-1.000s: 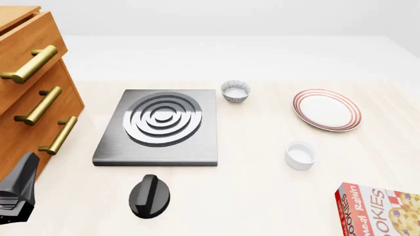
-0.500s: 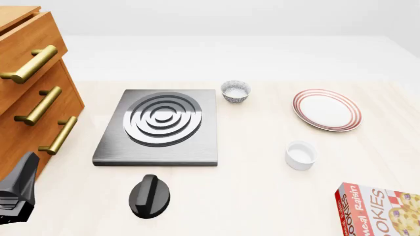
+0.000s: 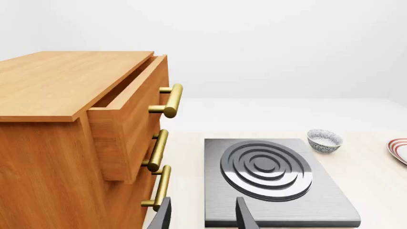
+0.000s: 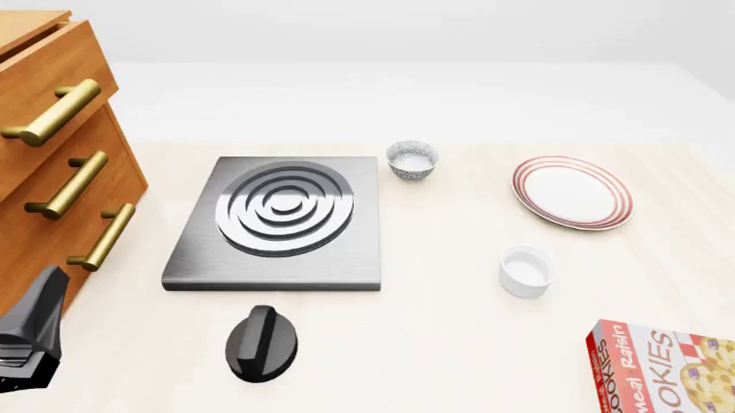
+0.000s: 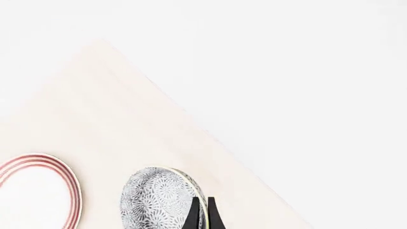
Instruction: Pick the akita bowl next to the cookies box and place it on the plate.
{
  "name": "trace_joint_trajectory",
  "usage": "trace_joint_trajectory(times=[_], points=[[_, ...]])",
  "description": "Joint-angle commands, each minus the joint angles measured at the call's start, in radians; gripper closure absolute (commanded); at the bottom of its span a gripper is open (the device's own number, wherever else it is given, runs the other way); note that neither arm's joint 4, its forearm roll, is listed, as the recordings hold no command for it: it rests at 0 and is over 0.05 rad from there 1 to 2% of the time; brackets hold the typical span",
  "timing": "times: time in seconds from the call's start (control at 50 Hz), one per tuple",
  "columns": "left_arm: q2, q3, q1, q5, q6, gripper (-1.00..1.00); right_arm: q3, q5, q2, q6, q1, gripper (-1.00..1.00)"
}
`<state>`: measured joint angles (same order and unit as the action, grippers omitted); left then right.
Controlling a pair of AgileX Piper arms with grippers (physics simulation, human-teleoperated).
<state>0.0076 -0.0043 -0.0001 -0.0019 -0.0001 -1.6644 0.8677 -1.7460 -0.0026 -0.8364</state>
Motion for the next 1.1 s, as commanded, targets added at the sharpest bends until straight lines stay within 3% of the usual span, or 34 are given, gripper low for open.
trace_joint_trajectory(times=[0.02,0.06,0.1,0.14,0.28,0.3,0.36,0.5,0.62,0.84,0.98,1.1], points=[[0.000,0.000,0.000,0.000,0.000,-1.00,-0.043,0.077,0.056,0.024,0.041,1.00],[0.000,0.000,0.000,0.000,0.000,-1.00,-0.022,0.064,0.074,0.057,0.065,1.00],[0.000,0.000,0.000,0.000,0.000,-1.00,-0.024,0.066,0.067,0.051,0.059,1.00],[0.000,0.000,0.000,0.000,0.000,-1.00,0.003,0.056,0.078,0.103,0.088,1.00],[0.000,0.000,0.000,0.000,0.000,-1.00,0.011,0.053,0.084,0.134,0.087,1.00],[0.000,0.000,0.000,0.000,0.000,-1.00,0.017,0.046,0.097,0.166,0.102,1.00],[0.000,0.000,0.000,0.000,0.000,-1.00,0.015,0.048,0.101,0.166,0.096,1.00],[0.000,0.000,0.000,0.000,0.000,-1.00,0.031,0.046,0.136,0.248,0.139,1.00],[0.000,0.000,0.000,0.000,0.000,-1.00,0.041,0.054,0.152,0.286,0.203,1.00],[0.000,0.000,0.000,0.000,0.000,-1.00,0.035,0.062,0.165,0.302,0.241,1.00],[0.000,0.000,0.000,0.000,0.000,-1.00,0.060,0.046,0.174,0.358,0.306,1.00],[0.000,0.000,0.000,0.000,0.000,-1.00,0.063,0.032,0.161,0.374,0.340,1.00]])
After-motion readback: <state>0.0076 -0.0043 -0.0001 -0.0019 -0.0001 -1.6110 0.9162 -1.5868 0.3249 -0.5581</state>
